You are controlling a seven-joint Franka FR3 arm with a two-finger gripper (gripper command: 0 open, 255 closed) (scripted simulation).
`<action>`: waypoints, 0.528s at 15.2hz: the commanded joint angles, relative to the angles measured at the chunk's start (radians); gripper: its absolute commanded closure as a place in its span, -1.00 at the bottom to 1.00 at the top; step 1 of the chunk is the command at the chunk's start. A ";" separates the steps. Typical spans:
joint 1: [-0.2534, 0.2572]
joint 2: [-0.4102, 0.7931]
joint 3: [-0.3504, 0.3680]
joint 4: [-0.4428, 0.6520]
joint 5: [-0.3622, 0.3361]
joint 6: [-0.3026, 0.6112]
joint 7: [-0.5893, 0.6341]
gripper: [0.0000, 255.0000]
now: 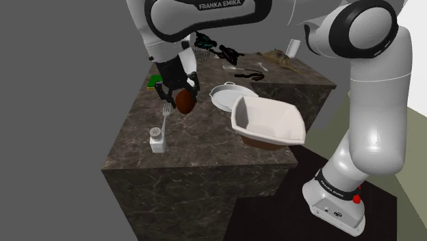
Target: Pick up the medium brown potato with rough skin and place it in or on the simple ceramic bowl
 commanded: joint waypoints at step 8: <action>0.025 0.014 0.001 0.145 -0.005 -0.130 -0.009 1.00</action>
